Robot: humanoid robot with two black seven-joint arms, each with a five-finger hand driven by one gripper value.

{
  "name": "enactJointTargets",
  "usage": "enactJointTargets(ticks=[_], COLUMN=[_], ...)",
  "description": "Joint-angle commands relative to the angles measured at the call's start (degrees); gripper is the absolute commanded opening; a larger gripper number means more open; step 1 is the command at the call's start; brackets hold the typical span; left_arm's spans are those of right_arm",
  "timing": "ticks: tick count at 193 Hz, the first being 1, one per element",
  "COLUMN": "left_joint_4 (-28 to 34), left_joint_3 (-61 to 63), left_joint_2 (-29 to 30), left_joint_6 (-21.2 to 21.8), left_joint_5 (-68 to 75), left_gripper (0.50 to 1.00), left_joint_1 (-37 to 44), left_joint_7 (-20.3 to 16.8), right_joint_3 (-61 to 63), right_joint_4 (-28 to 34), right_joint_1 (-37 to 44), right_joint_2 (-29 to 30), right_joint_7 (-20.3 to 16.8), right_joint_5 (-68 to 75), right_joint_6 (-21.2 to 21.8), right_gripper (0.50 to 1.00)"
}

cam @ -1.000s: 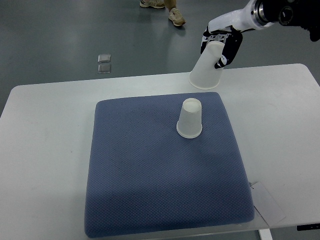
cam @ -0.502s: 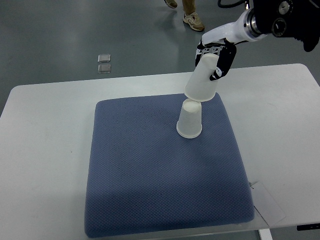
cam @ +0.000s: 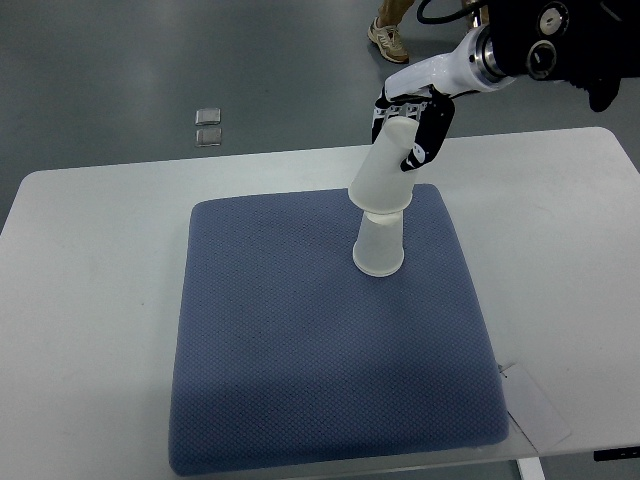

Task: Stack paper cups
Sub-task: 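Lower the held cup onto the cup on the pad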

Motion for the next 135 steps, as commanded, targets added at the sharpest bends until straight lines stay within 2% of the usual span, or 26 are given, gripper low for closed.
enactJointTargets(ticks=[1, 135], left_joint_4=[0.0, 0.0], left_joint_3=[0.0, 0.0], left_joint_2=[0.0, 0.0], left_joint_6=[0.0, 0.0], left_joint_5=[0.0, 0.0], left_gripper=[1.000, 1.000], left_joint_1=[0.0, 0.0], left_joint_7=[0.0, 0.0], right_joint_3=[0.0, 0.7], right_joint_4=[0.0, -0.1], right_joint_1=[-0.1, -2.6], right_joint_2=[0.2, 1.0], right_joint_7=[0.0, 0.0], right_joint_5=[0.1, 0.3], right_joint_6=[0.0, -1.6], right_gripper=[0.678, 0.684])
